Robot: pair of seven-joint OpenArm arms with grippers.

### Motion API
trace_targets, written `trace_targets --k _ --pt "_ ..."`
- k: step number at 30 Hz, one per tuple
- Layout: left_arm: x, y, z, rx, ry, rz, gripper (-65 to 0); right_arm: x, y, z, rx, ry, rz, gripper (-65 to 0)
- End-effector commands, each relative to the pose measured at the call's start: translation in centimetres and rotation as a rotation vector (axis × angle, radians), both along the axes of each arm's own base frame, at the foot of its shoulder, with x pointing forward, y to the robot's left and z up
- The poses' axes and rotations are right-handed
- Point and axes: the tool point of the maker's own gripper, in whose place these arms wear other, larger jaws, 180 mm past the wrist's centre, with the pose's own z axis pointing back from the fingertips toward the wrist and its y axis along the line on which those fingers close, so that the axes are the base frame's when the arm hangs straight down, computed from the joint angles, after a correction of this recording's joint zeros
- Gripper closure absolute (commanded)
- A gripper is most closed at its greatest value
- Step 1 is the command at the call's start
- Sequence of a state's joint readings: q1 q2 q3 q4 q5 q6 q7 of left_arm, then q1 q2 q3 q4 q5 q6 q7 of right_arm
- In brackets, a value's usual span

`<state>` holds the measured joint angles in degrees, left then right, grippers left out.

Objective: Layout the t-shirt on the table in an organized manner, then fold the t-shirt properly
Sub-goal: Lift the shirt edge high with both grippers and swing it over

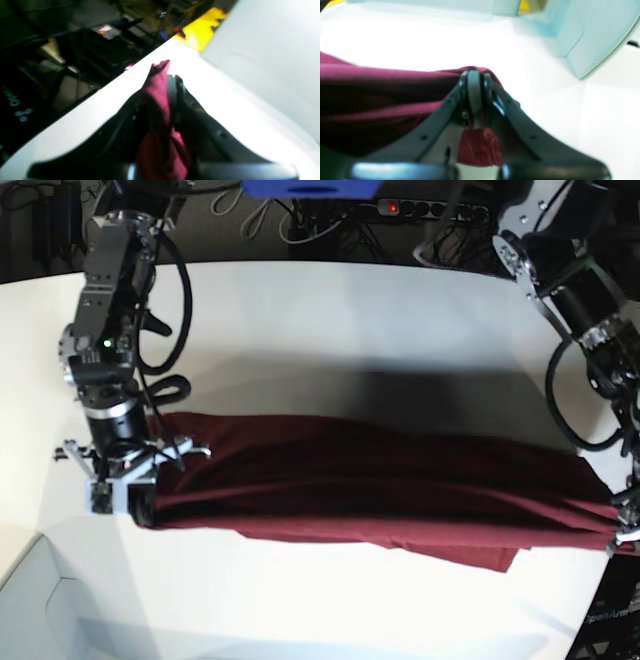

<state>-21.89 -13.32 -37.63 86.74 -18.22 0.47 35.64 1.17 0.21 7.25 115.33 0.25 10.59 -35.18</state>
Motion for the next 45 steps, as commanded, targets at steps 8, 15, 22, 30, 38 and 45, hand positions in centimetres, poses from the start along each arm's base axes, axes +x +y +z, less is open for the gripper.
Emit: trace_targets --k 8,15,22,30,38,45 --pt "4.5 0.3 4.9 -0.048 -0.117 -0.007 -0.4 3.2 -0.2 5.5 0.003 -0.163 -0.004 0.0" --pt "5.9 0.2 9.2 -0.062 -0.211 -0.015 -0.4 4.3 -0.4 7.4 0.004 -0.208 -0.007 0.0" --pt "4.6 -0.1 14.0 -0.005 -0.316 -0.011 -0.4 4.6 -0.2 9.9 0.005 -0.315 0.0 0.0" --pt "3.5 -2.5 18.2 0.074 -0.413 -0.046 -0.4 4.0 0.3 13.4 0.005 -0.503 0.021 0.0" --pt "0.0 -4.1 23.9 0.157 -0.571 -0.038 -0.4 3.2 -0.1 18.3 0.0 -0.707 0.017 0.0" --pt "-4.2 -3.6 26.5 0.228 -0.668 0.022 -0.4 1.2 -0.5 21.2 0.007 -0.901 0.003 0.0"
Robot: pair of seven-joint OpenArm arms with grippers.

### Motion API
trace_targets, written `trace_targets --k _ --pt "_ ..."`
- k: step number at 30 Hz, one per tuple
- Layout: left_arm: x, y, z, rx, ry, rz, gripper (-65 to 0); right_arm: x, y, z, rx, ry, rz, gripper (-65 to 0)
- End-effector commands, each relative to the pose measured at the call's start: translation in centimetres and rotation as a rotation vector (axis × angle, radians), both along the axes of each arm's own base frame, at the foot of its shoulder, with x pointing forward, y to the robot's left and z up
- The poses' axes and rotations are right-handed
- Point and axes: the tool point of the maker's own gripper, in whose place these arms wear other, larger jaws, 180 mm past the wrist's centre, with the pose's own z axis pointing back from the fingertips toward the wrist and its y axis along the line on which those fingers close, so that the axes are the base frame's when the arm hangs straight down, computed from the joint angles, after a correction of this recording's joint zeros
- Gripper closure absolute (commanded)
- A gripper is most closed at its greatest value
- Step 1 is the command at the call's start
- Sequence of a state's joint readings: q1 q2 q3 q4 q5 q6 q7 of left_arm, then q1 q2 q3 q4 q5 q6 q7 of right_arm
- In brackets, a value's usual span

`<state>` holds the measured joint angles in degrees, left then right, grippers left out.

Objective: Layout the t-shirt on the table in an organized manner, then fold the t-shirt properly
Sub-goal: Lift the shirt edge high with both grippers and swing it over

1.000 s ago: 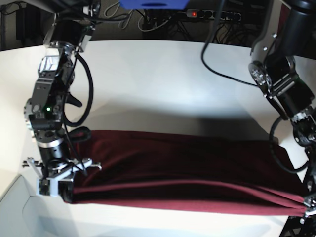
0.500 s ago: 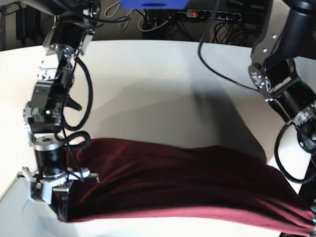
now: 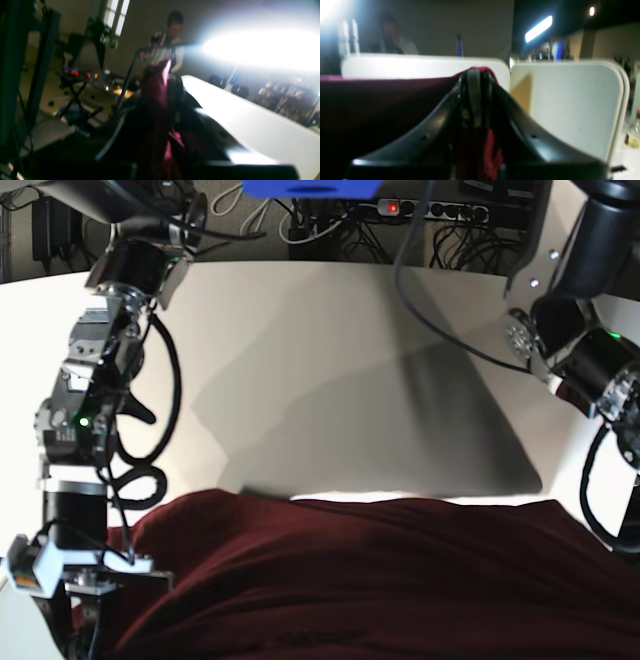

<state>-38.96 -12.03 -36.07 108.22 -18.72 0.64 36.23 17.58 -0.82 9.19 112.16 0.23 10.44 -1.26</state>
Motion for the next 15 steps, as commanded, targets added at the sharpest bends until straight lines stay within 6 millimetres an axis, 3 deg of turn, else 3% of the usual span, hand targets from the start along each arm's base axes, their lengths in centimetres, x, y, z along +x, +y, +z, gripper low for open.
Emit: trace_targets --k 1,11,15 --pt "-1.8 0.7 2.5 0.02 -0.091 0.039 -0.4 -1.1 -0.1 2.4 -0.005 -0.103 -0.005 0.0" --pt "-7.4 2.6 6.0 0.072 -0.222 0.133 -0.4 -4.0 0.5 4.9 0.024 -0.327 0.009 0.0" --pt "-9.6 4.7 6.9 0.051 -0.278 0.135 -0.4 -5.0 0.7 5.6 0.042 -0.393 0.012 0.0"
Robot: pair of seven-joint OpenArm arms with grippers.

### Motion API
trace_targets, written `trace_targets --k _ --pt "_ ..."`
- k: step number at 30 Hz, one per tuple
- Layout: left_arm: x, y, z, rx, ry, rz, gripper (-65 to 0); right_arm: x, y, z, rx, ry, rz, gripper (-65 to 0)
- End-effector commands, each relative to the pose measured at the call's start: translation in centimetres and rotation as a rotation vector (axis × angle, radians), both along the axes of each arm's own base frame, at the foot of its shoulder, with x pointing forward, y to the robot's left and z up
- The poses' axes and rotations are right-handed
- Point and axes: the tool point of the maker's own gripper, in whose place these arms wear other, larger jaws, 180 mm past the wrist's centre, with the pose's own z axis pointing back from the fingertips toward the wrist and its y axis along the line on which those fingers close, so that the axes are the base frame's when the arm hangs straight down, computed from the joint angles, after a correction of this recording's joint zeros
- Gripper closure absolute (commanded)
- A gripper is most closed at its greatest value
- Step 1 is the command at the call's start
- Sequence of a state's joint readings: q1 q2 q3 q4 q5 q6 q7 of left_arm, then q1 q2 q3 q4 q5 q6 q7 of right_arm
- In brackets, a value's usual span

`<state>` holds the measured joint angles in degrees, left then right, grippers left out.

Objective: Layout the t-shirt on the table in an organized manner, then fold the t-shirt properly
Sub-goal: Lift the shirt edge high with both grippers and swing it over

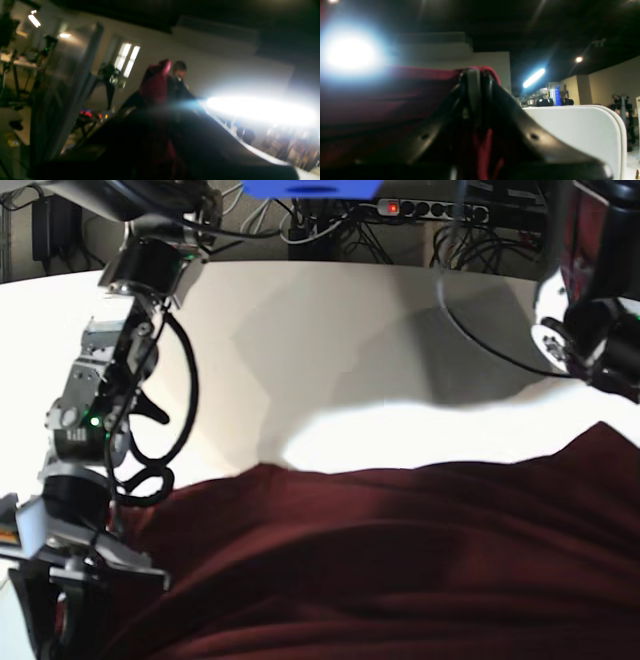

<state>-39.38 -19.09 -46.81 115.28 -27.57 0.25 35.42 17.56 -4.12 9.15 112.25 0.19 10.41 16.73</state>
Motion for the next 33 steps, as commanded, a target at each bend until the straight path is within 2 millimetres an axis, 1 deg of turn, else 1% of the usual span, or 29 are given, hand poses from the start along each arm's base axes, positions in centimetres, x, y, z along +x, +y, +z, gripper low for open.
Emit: trace_targets --k 1,3,6,9,12,14,16,18,20,21,23,25,29,30,32,33 --pt "-1.5 0.5 1.5 0.013 -0.057 0.025 -0.4 -1.4 -0.2 1.8 0.004 -0.095 -0.01 0.0" --pt "-2.4 1.3 1.8 0.009 -0.074 0.032 -0.4 -2.1 -0.1 2.1 0.014 -0.138 -0.008 0.0" --pt "-2.7 1.7 1.2 0.011 -0.061 0.036 -0.4 -3.3 0.1 2.6 0.037 -0.208 -0.005 0.0" --pt "-3.0 1.7 1.7 0.026 -0.067 0.027 -0.4 -4.5 0.1 3.1 0.039 -0.264 -0.008 0.0" --pt "-3.1 1.8 1.7 0.031 -0.065 0.031 -0.4 -4.9 0.1 3.3 0.038 -0.29 -0.008 0.0" --pt "-3.3 2.0 1.7 0.025 -0.069 0.039 -0.4 -4.7 0.1 2.8 0.039 -0.272 -0.008 0.0" --pt "-3.4 2.2 1.5 0.017 -0.069 0.04 -0.4 -4.3 0.1 1.3 0.04 -0.214 -0.008 0.0" --pt "-3.0 2.3 1.0 0.013 -0.051 0.036 -0.4 -4.2 0.1 0.2 0.04 -0.18 -0.009 0.0" --pt "-2.1 2.4 0.5 0.0 -0.033 0.02 -0.4 -3.8 0.1 -0.7 0.041 -0.145 -0.008 0.0" --pt "-1.2 2.2 0.2 0.0 -0.012 0.008 -0.4 -3.5 0.1 -1.3 0.044 -0.125 -0.007 0.0" --pt "1.3 1.7 -0.9 -0.009 0.047 -0.038 -0.4 -2.9 0.1 -2.3 0.045 -0.092 -0.004 0.0" --pt "3.0 1.7 -1.8 -0.023 0.088 -0.063 -0.4 -2.3 -0.1 -3.3 0.049 -0.057 -0.007 0.0" --pt "6.3 2.3 -4.5 -0.078 0.179 -0.109 -0.4 -0.8 -1.8 -5.3 0.068 0.007 -0.049 0.0" --pt "7.2 2.5 -5.4 -0.096 0.206 -0.12 -0.4 -0.3 -2.1 -5.5 0.072 0.013 -0.056 0.0" --pt "8.1 2.7 -6.4 -0.115 0.235 -0.132 -0.4 0.5 -2.6 -5.9 0.071 0.03 -0.064 0.0" --pt "8.2 2.8 -6.6 -0.12 0.239 -0.132 -0.4 0.9 -2.9 -6.2 0.067 0.04 -0.068 0.0"
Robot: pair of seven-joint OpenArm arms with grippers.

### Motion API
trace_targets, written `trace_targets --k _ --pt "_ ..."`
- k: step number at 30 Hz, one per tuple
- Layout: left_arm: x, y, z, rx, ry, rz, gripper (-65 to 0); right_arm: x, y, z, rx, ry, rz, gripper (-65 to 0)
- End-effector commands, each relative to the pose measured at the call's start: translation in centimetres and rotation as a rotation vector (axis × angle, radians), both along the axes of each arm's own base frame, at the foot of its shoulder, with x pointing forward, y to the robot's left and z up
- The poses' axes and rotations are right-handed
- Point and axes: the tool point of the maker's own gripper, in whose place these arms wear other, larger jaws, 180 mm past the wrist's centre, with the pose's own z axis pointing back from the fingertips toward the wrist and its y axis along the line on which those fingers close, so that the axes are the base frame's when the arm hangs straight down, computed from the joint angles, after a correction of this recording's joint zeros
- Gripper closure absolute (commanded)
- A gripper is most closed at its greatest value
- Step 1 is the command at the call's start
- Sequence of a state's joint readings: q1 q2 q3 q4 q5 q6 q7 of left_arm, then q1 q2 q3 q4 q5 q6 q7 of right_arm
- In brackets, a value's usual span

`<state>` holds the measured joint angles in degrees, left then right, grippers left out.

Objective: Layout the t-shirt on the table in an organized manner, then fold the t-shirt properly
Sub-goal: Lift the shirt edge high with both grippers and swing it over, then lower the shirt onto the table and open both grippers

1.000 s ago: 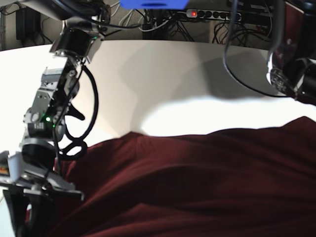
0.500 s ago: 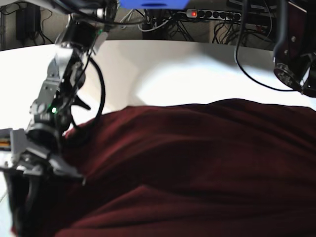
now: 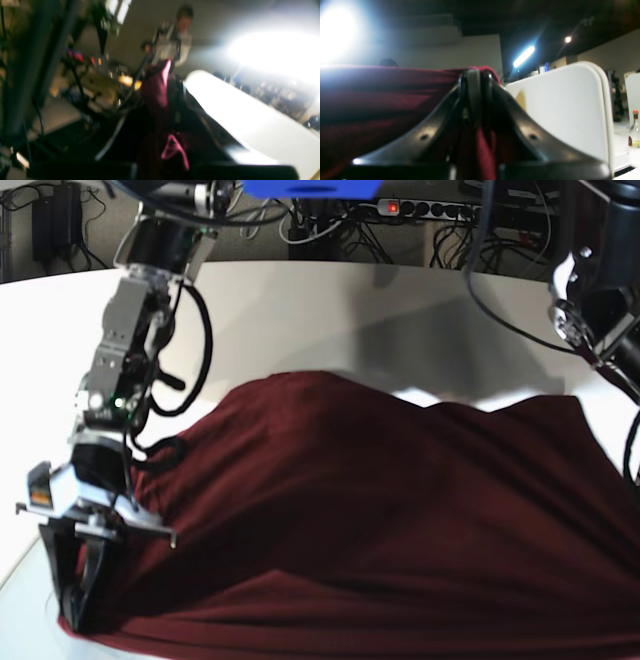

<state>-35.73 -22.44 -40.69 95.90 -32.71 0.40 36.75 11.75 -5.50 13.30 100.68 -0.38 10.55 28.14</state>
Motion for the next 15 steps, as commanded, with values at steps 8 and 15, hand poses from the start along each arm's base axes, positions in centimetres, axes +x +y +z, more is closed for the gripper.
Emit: trace_targets --k 8,15 --pt "2.7 0.8 0.1 0.053 0.02 0.059 -0.4 5.5 -1.5 0.0 0.021 0.1 0.001 0.0" --pt "8.2 0.4 -4.7 0.04 0.094 0.044 -0.4 12.9 -2.4 -2.4 0.054 0.269 0.033 0.0"
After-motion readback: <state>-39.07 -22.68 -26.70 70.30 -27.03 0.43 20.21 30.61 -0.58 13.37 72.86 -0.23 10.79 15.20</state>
